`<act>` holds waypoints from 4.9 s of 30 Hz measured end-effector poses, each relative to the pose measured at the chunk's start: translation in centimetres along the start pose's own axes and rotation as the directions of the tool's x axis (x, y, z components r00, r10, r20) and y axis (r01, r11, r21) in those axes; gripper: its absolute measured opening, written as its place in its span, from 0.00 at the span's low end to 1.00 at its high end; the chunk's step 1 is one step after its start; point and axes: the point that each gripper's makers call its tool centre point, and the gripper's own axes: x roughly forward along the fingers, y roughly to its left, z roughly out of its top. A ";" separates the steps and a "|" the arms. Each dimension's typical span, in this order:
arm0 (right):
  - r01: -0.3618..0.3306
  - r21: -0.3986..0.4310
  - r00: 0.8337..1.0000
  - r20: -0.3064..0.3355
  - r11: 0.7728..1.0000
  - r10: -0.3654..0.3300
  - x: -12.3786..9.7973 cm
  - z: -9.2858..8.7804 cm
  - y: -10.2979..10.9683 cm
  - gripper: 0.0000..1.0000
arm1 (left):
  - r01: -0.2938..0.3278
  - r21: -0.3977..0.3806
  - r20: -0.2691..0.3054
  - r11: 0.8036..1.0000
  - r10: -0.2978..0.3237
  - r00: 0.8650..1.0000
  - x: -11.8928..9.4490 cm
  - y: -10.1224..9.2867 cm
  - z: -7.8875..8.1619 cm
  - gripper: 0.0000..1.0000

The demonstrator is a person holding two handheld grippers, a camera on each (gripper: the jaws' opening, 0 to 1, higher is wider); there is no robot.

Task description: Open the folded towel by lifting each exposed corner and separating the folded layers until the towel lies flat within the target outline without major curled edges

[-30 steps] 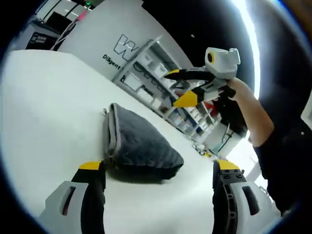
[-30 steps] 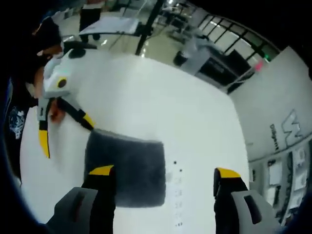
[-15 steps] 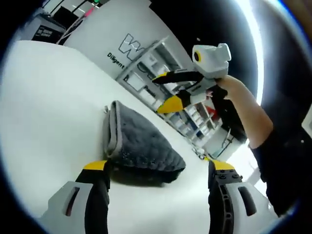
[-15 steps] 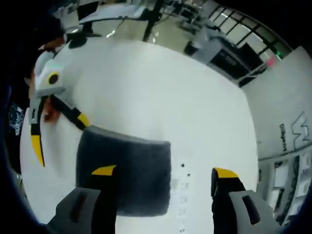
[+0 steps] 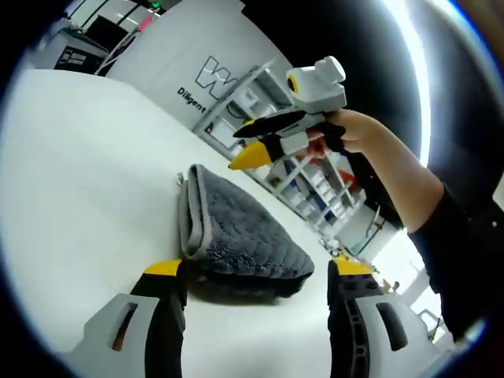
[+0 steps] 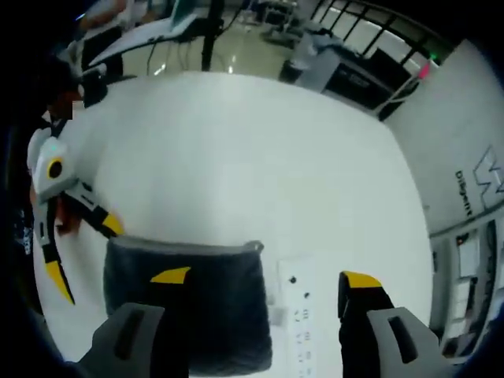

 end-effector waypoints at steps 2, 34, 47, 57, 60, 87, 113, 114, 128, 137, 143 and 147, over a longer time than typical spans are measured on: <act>0.010 0.000 1.000 -0.006 1.000 -0.010 0.3 -0.1 -0.1 0.76 | -0.001 0.002 0.003 1.000 0.001 1.000 0.2 0.2 0.2 0.69; -0.059 0.096 0.997 -0.034 0.994 0.063 4.6 -2.2 2.9 0.58 | -0.018 0.053 0.055 0.998 0.015 0.998 0.1 0.8 0.6 0.37; -0.111 0.104 0.993 -0.032 0.988 0.115 4.9 -2.4 5.1 0.41 | 0.012 -0.004 0.071 1.000 -0.012 0.997 -0.4 -0.8 -0.3 0.40; -0.150 0.106 0.988 -0.031 0.983 0.154 5.1 -2.6 6.3 0.30 | 0.015 -0.086 0.087 0.996 -0.008 0.996 -0.1 0.4 0.8 0.25; -0.157 0.099 0.986 -0.036 0.983 0.162 5.1 -2.5 6.3 0.29 | 0.015 -0.083 0.085 0.996 -0.008 0.996 -0.1 0.2 0.6 0.23; -0.146 0.064 0.989 -0.021 0.987 0.147 5.0 -2.1 5.9 0.16 | -0.031 -0.071 0.110 0.997 0.039 0.993 0.1 0.5 0.6 0.07; -0.105 -0.006 0.994 -0.018 0.994 0.105 3.6 -1.7 5.3 0.04 | 0.019 0.015 0.182 1.000 -0.021 0.983 -0.4 -1.0 0.8 0.06; -0.106 -0.007 0.994 -0.013 0.994 0.106 3.5 -1.6 5.1 0.04 | 0.023 0.019 0.200 1.000 -0.027 0.979 -0.6 -1.2 1.2 0.06; -0.073 -0.019 0.997 0.039 0.997 0.073 2.5 -1.0 3.9 0.04 | 0.098 -0.004 0.232 0.995 -0.095 0.968 -0.4 -1.5 2.1 0.05; -0.065 -0.032 0.996 0.064 0.997 0.067 2.0 -0.5 3.9 0.04 | 0.106 0.052 0.238 0.993 -0.116 0.964 -0.5 -1.8 2.8 0.05; -0.056 -0.037 0.996 0.070 0.998 0.058 1.3 -0.3 4.0 0.04 | 0.120 0.110 0.233 0.987 -0.143 0.962 -0.6 -2.6 2.7 0.04; -0.046 -0.036 0.996 0.079 0.998 0.049 0.8 -0.3 4.2 0.03 | 0.142 0.117 0.250 0.983 -0.168 0.954 -0.6 -3.1 3.1 0.04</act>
